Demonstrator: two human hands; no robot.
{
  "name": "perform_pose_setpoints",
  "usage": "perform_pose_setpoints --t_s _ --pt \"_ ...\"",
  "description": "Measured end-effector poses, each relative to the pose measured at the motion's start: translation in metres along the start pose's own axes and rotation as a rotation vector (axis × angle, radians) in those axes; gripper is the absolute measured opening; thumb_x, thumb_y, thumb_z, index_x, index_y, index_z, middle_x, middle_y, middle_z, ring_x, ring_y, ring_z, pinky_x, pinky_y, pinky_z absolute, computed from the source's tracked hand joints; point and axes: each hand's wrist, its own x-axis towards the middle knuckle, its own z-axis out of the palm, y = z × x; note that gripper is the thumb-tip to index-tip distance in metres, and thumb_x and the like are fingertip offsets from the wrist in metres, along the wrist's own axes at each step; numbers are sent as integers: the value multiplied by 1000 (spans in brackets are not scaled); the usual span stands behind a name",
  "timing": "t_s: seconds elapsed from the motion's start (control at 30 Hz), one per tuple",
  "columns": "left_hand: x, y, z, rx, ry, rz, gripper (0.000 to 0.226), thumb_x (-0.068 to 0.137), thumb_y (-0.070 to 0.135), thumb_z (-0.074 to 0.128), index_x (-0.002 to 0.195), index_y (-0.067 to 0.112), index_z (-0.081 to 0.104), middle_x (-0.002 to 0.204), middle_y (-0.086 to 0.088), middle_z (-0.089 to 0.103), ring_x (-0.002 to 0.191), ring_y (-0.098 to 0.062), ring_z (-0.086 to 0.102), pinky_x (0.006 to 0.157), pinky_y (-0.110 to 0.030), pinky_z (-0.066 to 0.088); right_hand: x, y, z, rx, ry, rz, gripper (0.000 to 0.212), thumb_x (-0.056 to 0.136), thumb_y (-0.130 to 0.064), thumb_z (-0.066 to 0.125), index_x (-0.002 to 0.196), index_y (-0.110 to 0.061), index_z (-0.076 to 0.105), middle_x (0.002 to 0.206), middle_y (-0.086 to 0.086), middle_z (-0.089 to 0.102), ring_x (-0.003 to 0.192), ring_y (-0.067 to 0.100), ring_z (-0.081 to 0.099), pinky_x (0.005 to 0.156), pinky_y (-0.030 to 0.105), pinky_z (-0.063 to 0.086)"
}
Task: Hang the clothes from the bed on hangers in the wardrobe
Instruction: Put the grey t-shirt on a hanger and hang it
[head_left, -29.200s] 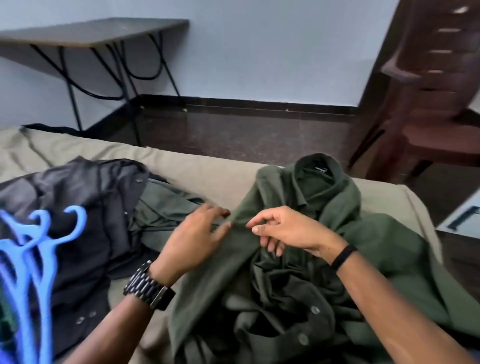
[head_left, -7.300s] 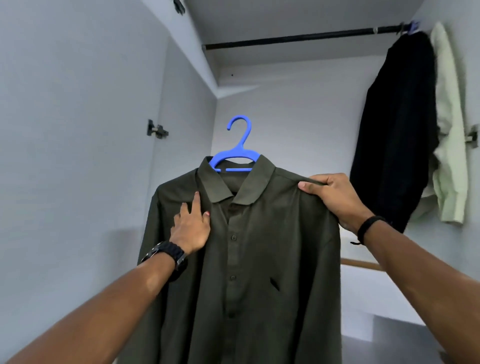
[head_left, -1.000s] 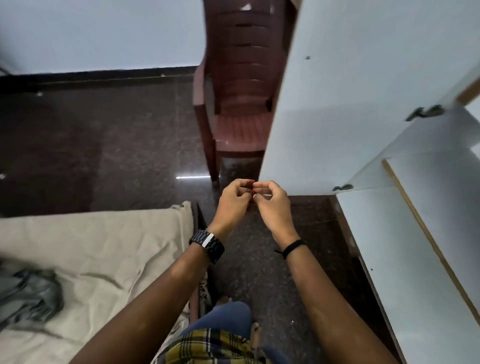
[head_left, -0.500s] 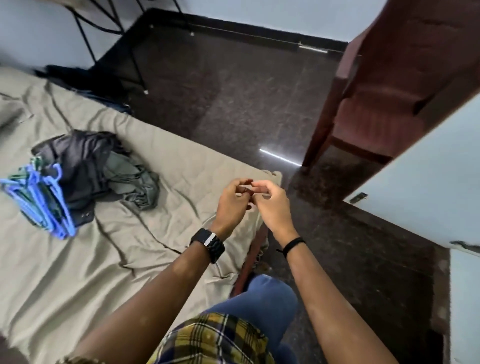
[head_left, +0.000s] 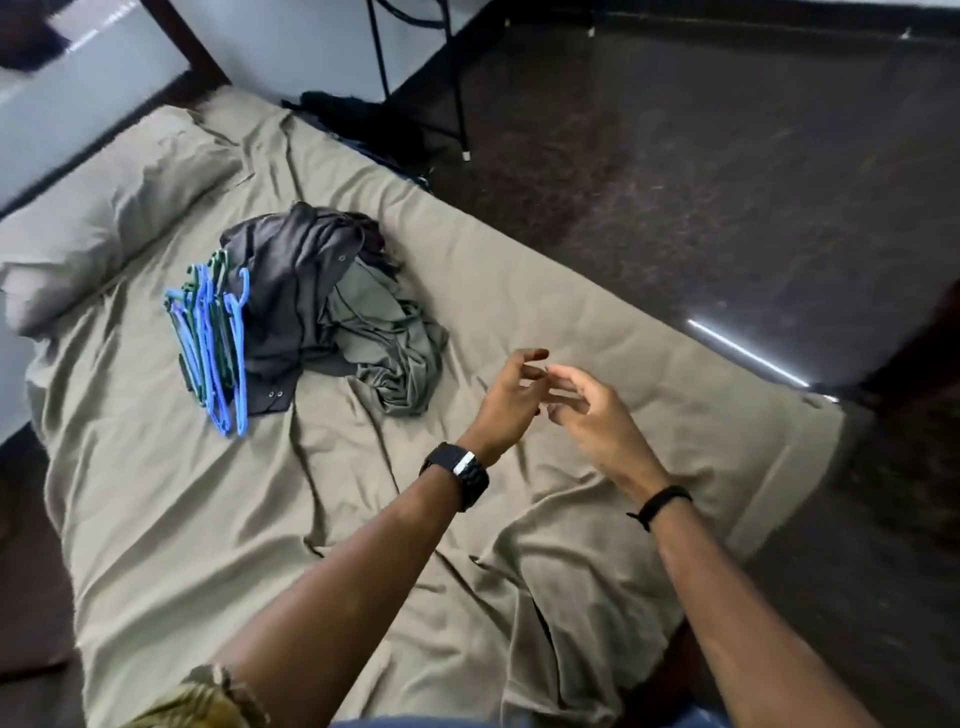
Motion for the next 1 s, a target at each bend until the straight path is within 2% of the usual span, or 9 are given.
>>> perform_pose_setpoints --t_s 0.17,0.27,0.37,0.53,0.63,0.7,0.8,0.9,1.0 --pt "44 -75 -48 192 -46 -50 55 97 5 52 146 6 28 147 -13 35 134 -19 36 103 -21 33 50 69 51 -125 -88 29 53 93 -2 51 144 -14 40 137 5 53 106 8 55 88 15 39" --pt "66 -101 -74 180 -110 -14 56 96 0 50 147 5 26 144 -14 37 121 -12 40 96 -17 42 67 94 79 -142 -49 23 54 93 -3 50 144 -17 39 136 5 54 110 11 57 89 17 40" --pt "86 -109 -93 92 -208 -20 52 97 -4 45 144 10 29 123 0 48 90 -3 52 56 -9 45 79 107 93 -222 28 11 54 93 -5 50 145 -19 39 136 4 55 115 16 57 95 20 41" --pt "115 -128 -143 -153 -286 -34 47 97 0 46 138 20 38 125 2 49 111 -16 54 72 -37 49 95 101 135 -341 118 11 49 95 -7 51 142 -18 44 133 7 56 117 19 57 94 17 39" --pt "127 -134 -169 -264 -223 88 35 97 -1 45 126 18 46 108 -1 57 86 -8 65 63 -27 55 115 84 172 -418 149 -51 45 95 -8 53 139 -17 48 129 10 58 119 20 56 89 11 35" --pt "135 -135 -185 -259 -116 185 32 95 -4 45 122 12 49 100 -2 60 76 -7 67 61 -23 55 135 72 194 -477 143 -93 45 94 -7 55 138 -15 48 134 11 55 124 22 52 100 17 35" --pt "146 -141 -211 -44 84 337 32 89 -5 48 115 13 57 107 -5 63 98 -21 63 87 -32 52 163 60 221 -641 161 -70 53 94 -16 57 144 -21 41 140 14 46 131 27 43 108 26 30" --pt "152 -158 -237 143 261 391 42 82 -8 50 118 9 60 116 -7 53 112 -25 54 101 -27 39 176 65 242 -848 202 -12 63 93 -20 58 149 -27 31 146 16 34 134 30 39 109 30 31" --pt "153 -179 -256 239 254 354 59 78 -9 51 133 14 51 133 -13 38 126 -29 39 111 -28 26 176 68 244 -1070 167 -17 64 87 -9 55 146 -26 38 134 13 49 124 30 48 104 32 37"
